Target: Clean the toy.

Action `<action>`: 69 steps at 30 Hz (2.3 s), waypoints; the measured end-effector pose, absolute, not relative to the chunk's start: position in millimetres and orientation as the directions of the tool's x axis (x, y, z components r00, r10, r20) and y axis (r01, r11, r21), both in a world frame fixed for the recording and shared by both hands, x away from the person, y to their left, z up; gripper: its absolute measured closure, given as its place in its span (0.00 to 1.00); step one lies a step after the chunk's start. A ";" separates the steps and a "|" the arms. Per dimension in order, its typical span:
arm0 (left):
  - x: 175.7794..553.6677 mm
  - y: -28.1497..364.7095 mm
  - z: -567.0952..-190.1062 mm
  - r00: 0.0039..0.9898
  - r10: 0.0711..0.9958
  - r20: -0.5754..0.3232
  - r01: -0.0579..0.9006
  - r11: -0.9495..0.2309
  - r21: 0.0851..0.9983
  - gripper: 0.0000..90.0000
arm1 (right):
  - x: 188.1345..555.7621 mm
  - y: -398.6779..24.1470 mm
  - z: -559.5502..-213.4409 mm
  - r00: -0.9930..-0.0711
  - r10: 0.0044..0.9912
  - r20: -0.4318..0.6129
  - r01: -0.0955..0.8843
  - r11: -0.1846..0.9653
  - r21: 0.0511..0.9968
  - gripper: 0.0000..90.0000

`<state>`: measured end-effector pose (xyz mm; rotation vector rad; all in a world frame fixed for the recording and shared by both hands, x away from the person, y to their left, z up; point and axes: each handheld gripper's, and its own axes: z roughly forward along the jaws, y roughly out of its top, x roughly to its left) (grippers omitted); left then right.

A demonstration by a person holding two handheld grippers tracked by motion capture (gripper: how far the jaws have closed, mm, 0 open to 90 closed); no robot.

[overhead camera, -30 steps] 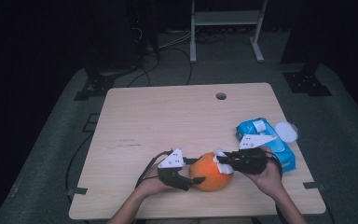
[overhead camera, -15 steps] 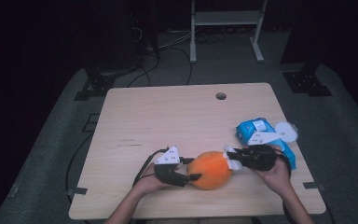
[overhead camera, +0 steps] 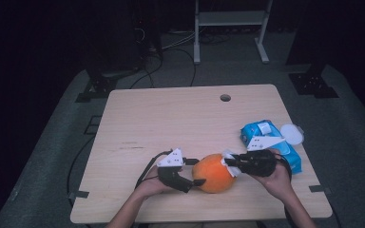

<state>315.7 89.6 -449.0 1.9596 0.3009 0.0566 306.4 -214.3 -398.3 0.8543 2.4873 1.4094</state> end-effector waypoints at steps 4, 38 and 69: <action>318.2 88.6 -458.7 0.969 0.225 -0.101 0.185 -0.392 0.901 0.19 | 309.4 -223.1 -400.5 -0.819 0.550 0.163 0.419 0.378 0.826 0.88; 310.3 85.3 -425.7 0.966 0.242 -0.093 0.184 -0.389 0.903 0.32 | 297.7 -178.1 -385.2 -0.877 0.464 0.122 0.327 0.392 0.860 0.88; 310.5 76.1 -431.2 0.949 0.304 -0.087 0.198 -0.359 0.912 0.47 | 298.5 -180.8 -382.1 -0.857 0.491 0.158 0.347 0.322 0.881 0.88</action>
